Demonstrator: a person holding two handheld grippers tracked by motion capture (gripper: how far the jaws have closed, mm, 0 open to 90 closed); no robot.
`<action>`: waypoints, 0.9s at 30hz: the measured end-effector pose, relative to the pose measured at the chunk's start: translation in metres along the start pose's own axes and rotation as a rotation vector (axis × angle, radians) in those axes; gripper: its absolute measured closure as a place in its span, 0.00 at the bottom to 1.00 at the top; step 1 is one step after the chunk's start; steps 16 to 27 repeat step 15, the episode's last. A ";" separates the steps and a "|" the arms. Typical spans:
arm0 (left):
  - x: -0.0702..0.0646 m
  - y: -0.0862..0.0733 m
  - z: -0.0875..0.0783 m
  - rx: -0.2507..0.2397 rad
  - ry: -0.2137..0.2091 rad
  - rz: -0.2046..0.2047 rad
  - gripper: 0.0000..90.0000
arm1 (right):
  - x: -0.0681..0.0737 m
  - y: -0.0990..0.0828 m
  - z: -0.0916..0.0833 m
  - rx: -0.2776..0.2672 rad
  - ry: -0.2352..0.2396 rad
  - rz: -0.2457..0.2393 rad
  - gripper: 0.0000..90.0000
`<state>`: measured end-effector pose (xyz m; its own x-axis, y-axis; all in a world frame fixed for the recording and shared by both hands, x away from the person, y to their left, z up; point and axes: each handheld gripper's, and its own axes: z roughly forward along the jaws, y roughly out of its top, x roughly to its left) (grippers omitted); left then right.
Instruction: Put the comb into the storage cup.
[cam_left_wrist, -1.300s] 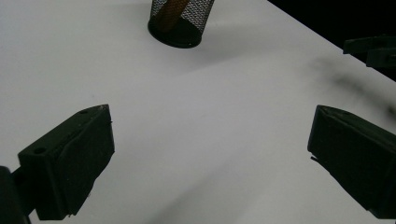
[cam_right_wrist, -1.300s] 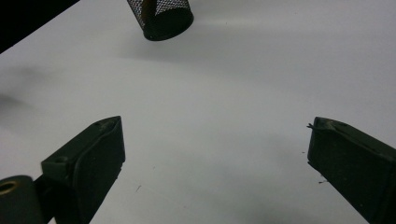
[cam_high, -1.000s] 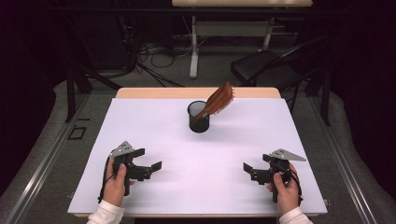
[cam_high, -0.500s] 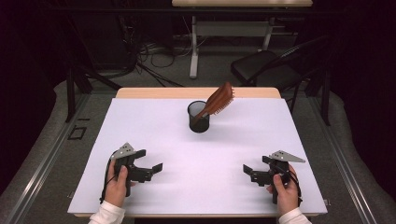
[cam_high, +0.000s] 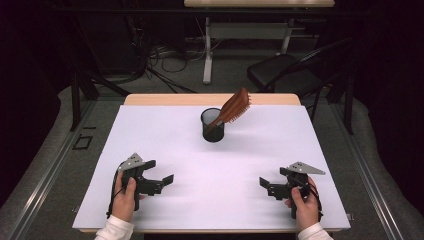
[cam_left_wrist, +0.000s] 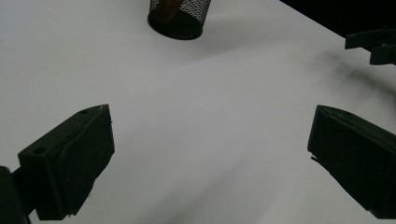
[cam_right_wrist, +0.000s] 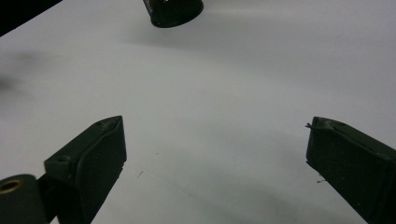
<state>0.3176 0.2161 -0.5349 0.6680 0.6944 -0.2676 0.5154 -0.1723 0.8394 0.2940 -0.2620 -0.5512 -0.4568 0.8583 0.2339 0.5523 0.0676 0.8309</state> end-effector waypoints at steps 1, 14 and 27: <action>0.000 0.000 0.000 -0.002 -0.002 -0.002 0.01 | 0.000 0.000 0.000 0.000 0.000 0.002 0.05; 0.003 0.000 -0.001 -0.003 0.001 -0.008 0.01 | -0.002 0.000 0.000 -0.003 -0.001 0.007 0.06; 0.003 0.000 -0.001 -0.002 0.004 -0.008 0.01 | -0.002 0.000 -0.001 -0.003 0.001 0.008 0.06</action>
